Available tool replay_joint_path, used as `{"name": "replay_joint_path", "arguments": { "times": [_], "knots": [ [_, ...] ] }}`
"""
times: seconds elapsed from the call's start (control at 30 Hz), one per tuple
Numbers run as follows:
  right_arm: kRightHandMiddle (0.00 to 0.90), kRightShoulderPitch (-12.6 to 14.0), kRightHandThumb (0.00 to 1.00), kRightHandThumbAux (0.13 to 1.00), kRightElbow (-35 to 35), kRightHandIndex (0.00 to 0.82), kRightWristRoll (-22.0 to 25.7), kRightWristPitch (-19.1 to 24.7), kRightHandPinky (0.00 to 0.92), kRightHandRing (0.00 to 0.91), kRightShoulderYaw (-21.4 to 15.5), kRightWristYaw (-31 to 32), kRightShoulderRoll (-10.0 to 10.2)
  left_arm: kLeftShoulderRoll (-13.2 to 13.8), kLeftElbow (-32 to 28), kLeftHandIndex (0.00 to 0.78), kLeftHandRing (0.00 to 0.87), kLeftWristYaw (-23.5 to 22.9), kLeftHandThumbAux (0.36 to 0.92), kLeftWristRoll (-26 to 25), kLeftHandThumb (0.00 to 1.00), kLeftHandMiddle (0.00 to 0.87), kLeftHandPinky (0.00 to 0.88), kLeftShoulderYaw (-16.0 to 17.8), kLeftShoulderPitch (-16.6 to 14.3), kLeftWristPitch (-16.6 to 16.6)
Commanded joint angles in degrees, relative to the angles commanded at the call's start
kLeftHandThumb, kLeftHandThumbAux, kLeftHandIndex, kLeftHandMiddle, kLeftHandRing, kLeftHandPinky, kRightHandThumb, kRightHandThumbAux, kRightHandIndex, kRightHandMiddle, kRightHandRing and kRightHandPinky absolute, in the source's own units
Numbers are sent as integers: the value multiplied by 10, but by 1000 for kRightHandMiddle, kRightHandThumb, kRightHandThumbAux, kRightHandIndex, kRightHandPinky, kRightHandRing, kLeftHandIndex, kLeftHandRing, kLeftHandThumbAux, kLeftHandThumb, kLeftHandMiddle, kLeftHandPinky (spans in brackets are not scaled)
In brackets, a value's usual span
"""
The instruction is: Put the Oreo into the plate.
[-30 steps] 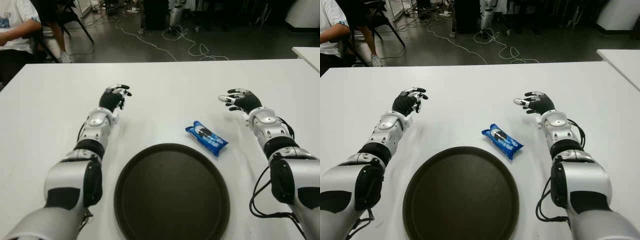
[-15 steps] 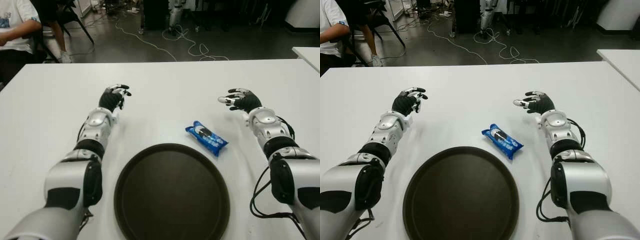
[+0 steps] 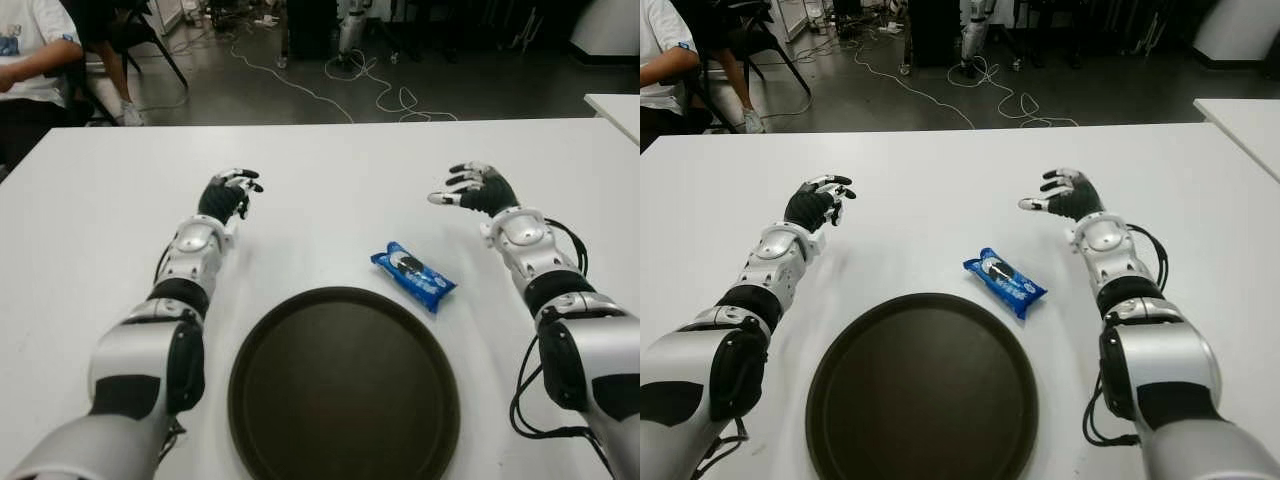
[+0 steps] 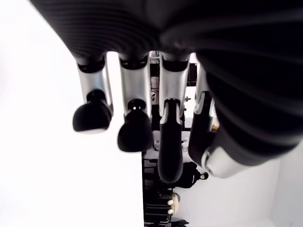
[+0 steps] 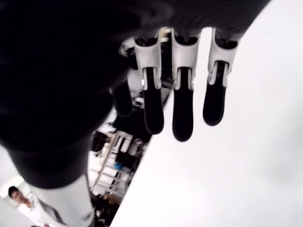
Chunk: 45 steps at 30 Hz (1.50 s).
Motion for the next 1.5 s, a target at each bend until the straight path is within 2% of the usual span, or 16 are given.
{"name": "replay_joint_path", "arguments": {
  "times": [0.1,0.2,0.27,0.37,0.57,0.73,0.87,1.03,1.33,1.5],
  "knots": [
    [302,0,0,806,-5,245,-31,-8,309,315,29,-17,-11,0,0,410,774,-2,661,-1,854,547,809,1,0,0],
    [273,-1,0,803,-16,218,-72,-16,245,269,67,-46,-20,-1,0,412,781,-4,660,-4,855,551,816,3,0,0],
    [262,-1,0,804,-20,208,-84,-18,217,252,78,-57,-23,-1,0,413,785,-5,660,-5,855,552,820,4,0,0],
    [224,-5,0,783,-77,183,-135,9,174,216,124,-65,-40,-2,0,414,788,-5,660,-6,855,550,823,5,0,2],
    [178,13,0,745,-190,164,-196,92,111,167,172,-35,-63,-1,0,412,778,-4,661,-5,855,547,812,4,-1,7],
    [168,65,0,741,-310,171,-222,143,85,148,187,-7,-84,-1,-1,408,780,-5,663,-5,853,541,815,4,-2,7],
    [170,75,0,734,-342,173,-235,164,78,147,195,9,-90,-1,-1,407,778,-6,663,-4,853,541,815,3,-1,5],
    [170,96,0,720,-422,160,-257,203,74,148,208,58,-104,-1,-1,408,782,-7,662,-4,853,545,818,3,-1,4],
    [197,124,0,716,-523,181,-287,240,127,178,234,154,-129,-1,0,411,788,-3,661,-2,854,548,816,2,-1,4],
    [181,139,0,725,-573,158,-302,260,121,167,245,204,-137,-1,0,412,786,0,661,-3,855,550,813,2,-1,6]
  ]
}}
